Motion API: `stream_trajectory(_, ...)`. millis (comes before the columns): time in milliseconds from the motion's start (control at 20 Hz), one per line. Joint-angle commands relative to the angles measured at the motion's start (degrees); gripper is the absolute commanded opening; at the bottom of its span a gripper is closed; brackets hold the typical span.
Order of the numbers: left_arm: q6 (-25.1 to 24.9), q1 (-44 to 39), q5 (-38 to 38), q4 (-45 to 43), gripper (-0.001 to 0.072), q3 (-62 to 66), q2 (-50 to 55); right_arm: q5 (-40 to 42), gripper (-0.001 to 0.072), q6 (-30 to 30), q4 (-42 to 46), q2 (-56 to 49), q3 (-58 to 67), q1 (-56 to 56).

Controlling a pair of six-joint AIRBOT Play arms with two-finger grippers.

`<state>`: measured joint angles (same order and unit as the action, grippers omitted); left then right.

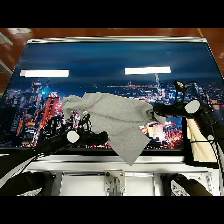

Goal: Fold the shirts.

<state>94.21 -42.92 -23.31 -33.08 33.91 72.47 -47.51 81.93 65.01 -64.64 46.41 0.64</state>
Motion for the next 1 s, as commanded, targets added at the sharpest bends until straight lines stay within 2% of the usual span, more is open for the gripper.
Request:
stream_trajectory(0,-2.8,0.8,-3.1,-10.0,0.0026,3.7,-9.6,-2.0,0.0056,-1.9,0.7,1.5,1.1,0.0)
stream_trajectory(100,4.0,4.8,-9.7,-24.9,0.0025,8.3,-20.7,-4.3,0.0056,-3.8,2.1,5.4,4.5,0.0)
stream_trajectory(200,14.3,10.8,-18.4,-43.1,0.0026,15.6,-32.3,-5.7,0.0056,-5.1,5.6,11.7,10.6,0.0)
stream_trajectory(250,16.6,13.9,-21.5,-49.4,0.0026,19.9,-37.4,-5.9,0.0056,-5.1,6.9,15.0,14.1,0.0)
stream_trajectory(350,16.9,19.9,-22.8,-55.3,0.0027,29.5,-45.9,-4.0,0.0056,-5.0,7.3,21.9,21.5,0.0)
stream_trajectory(450,14.7,23.6,-22.8,-55.6,0.0028,38.6,-50.7,-0.2,0.0056,-4.5,5.7,28.1,27.8,0.0)
stream_trajectory(600,14.3,25.0,-22.9,-55.9,0.0028,48.5,-53.5,2.6,0.0056,-4.5,6.1,35.2,34.5,0.0)
stream_trajectory(650,14.1,25.0,-22.9,-55.8,0.0029,50.6,-53.9,2.4,0.0056,-4.5,6.2,36.8,36.0,0.0)
stream_trajectory(750,8.7,25.0,-23.0,-55.8,0.0029,52.7,-54.7,1.9,0.0056,-4.5,6.9,39.7,38.3,0.0)
stream_trajectory(800,7.8,25.0,-24.0,-55.9,0.0029,53.2,-55.0,1.3,0.0056,-4.5,7.5,41.0,38.8,0.0)
stream_trajectory(950,7.8,25.0,-31.8,-56.2,0.0029,53.1,-55.3,-2.9,0.0056,-4.4,7.6,43.0,38.8,0.0)
